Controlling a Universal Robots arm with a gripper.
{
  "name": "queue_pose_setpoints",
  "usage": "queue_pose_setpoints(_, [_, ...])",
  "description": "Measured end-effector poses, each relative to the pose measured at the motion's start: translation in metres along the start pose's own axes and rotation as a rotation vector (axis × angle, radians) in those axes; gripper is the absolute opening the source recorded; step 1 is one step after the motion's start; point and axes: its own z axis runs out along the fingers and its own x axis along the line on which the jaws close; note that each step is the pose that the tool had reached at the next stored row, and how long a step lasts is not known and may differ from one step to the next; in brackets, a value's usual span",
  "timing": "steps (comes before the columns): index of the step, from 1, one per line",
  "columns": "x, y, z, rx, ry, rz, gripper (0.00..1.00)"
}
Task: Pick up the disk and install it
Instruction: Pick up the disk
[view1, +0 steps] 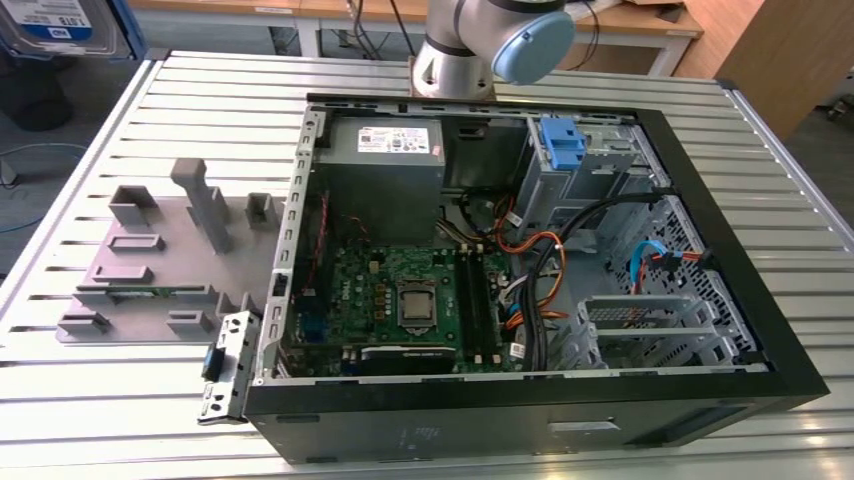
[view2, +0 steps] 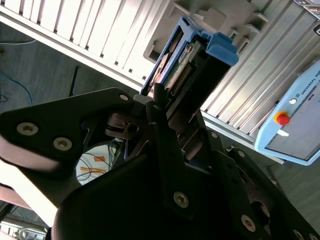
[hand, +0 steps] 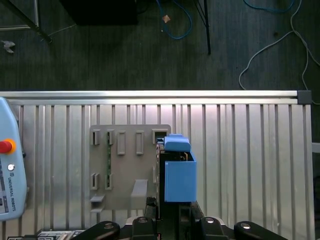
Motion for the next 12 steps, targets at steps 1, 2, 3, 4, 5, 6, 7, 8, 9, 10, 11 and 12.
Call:
queue_pose_setpoints(1, [0.0,0.0,-0.001,-0.0001,0.0,0.0,0.35])
queue_pose_setpoints(2, [-0.0001,0.0,-0.002,0.0,0.0,0.0,0.35])
queue_pose_setpoints(3, [-0.0001,0.0001,-0.0029,-0.0001,0.0001,0.0,0.35])
queue_pose_setpoints(4, [-0.0002,0.0001,-0.0039,-0.0001,0.0,0.0,0.35])
queue_pose_setpoints(5, [-0.0002,0.0001,-0.0046,-0.0002,0.0001,0.0,0.35])
queue_pose_setpoints(6, [-0.0002,0.0001,-0.0049,-0.0001,0.0,0.0,0.35])
queue_pose_setpoints(7, [-0.0002,0.0001,-0.0052,-0.0002,0.0001,0.0,0.35])
queue_pose_setpoints(8, [-0.0002,0.0001,-0.0054,-0.0001,0.0001,0.0,0.35])
queue_pose_setpoints(9, [-0.0002,0.0001,-0.0056,0.0,0.0,0.0,0.35])
queue_pose_setpoints(10, [-0.0002,0.0001,-0.0057,-0.0001,0.0001,0.0,0.35])
queue_pose_setpoints(11, [-0.0002,0.0001,-0.0057,-0.0001,0.0001,0.0,0.35])
queue_pose_setpoints(12, [-0.0003,0.0001,-0.0059,-0.0001,0.0001,0.0,0.35])
